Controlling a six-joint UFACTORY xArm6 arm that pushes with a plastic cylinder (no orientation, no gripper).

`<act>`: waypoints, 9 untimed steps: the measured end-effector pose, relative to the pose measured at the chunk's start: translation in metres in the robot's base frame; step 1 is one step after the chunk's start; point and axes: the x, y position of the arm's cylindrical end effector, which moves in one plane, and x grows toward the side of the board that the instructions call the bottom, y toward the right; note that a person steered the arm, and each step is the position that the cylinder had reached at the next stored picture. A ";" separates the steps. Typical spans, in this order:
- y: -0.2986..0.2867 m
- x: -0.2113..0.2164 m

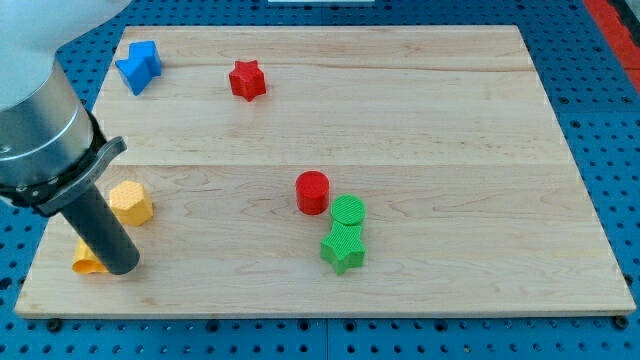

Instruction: Push red star diagonally above red circle

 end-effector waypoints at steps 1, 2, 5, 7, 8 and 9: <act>0.052 0.004; 0.110 0.006; 0.046 0.044; 0.051 0.045; 0.077 0.044; 0.111 0.036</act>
